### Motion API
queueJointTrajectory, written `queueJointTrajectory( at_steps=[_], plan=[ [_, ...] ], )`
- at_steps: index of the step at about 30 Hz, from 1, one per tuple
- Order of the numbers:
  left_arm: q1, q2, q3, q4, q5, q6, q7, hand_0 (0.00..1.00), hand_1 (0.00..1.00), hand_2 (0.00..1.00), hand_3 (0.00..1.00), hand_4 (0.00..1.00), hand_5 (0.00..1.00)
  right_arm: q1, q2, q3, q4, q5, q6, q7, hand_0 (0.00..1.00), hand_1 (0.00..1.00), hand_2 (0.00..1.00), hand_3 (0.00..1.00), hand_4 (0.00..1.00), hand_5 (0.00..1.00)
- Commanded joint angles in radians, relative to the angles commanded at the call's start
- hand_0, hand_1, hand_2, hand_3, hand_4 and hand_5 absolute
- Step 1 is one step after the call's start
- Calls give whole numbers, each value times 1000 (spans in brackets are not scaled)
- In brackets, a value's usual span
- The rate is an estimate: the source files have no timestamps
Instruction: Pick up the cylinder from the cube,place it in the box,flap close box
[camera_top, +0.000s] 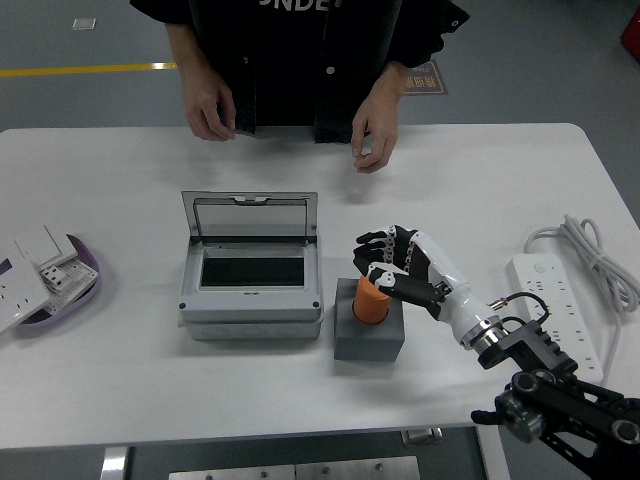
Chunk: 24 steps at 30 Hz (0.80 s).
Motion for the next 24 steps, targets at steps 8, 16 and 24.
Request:
queueJointTrajectory(
  at_steps=[8, 16, 24],
  plan=[
    [-7, 0, -5, 0, 8, 1, -2, 602, 627, 620, 643, 700, 233, 28, -9, -50, -26, 6, 11, -9, 666, 618, 575, 559, 693, 112],
    [-10, -1, -2, 0, 10, 3, -3, 602, 627, 620, 643, 700, 234, 44, -22, -84, -13, -11, 9, -16, 665, 618, 575, 560, 684, 106],
    [-14, -3, -3, 0, 16, 6, -4, 602, 626, 620, 642, 701, 233, 61, -32, -111, -2, -22, 7, -19, 664, 617, 573, 561, 673, 115]
  ],
)
